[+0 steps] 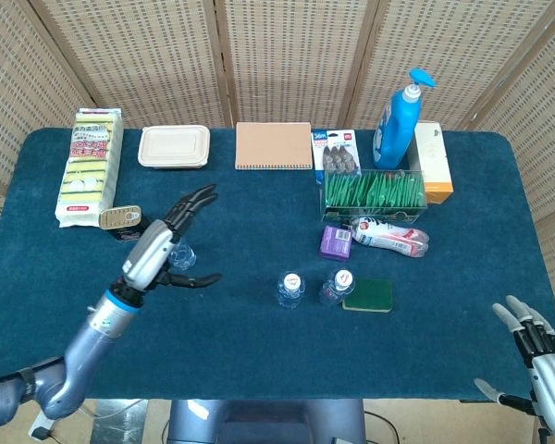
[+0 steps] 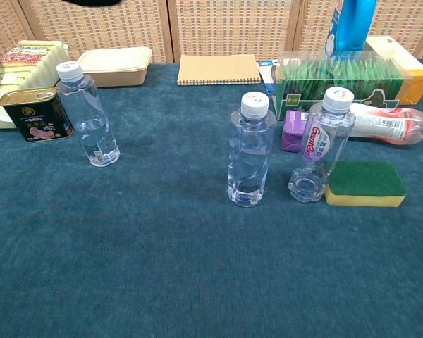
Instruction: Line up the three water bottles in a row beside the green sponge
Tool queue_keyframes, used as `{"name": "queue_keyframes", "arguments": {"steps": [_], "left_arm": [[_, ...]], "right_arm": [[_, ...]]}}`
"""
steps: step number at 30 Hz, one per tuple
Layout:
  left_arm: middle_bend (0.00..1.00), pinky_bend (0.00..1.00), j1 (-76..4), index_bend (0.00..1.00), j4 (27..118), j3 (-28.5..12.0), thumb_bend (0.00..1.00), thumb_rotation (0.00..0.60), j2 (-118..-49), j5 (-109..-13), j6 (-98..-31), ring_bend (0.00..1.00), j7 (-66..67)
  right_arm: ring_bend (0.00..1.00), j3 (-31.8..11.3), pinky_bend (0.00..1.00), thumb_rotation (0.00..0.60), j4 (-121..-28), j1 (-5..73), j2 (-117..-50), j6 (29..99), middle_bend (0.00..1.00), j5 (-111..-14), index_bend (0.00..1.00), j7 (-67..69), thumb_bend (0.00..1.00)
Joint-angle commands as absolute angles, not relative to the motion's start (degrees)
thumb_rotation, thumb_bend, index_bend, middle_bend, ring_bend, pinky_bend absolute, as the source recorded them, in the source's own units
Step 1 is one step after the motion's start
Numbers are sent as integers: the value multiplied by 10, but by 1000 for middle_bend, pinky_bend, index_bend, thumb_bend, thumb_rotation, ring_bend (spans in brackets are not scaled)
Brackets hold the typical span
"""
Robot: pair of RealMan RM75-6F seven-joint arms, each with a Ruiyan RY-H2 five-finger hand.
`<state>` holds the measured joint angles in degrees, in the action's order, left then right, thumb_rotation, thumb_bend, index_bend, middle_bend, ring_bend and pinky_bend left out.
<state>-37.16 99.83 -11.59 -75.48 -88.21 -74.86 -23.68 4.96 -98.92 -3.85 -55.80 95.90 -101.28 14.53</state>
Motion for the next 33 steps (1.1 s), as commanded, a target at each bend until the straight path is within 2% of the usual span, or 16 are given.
{"name": "queue_keyframes", "arguments": {"steps": [1,7,11,16,22,33], "left_arm": [[0,38,-337,0,997,-119,127,600,-699,-850,-756,0,-264],[0,37,-315,0,926,-103,118,600,-683,-827,-732,0,-361],[0,37,-305,0,861,-88,112,600,-699,-831,-717,0,-441],[0,57,-308,0,717,-75,112,600,-799,-847,-708,0,-601],[0,69,-315,0,611,-64,113,600,-875,-853,-689,0,-692],[0,112,-337,0,544,-58,113,600,-932,-870,-672,0,-749]], "right_arm": [[0,51,0,600,-991,-37,-558,956,1,-1016,85,146,0],[0,53,0,600,-992,-37,-556,955,1,-1019,85,149,0],[0,53,0,600,-992,-35,-555,953,1,-1018,85,152,0],[0,59,0,600,-997,-32,-552,946,1,-1028,85,158,0],[0,62,0,600,-998,-30,-552,942,1,-1032,85,154,0],[0,62,0,600,-1000,-25,-551,931,1,-1026,85,154,0]]}}
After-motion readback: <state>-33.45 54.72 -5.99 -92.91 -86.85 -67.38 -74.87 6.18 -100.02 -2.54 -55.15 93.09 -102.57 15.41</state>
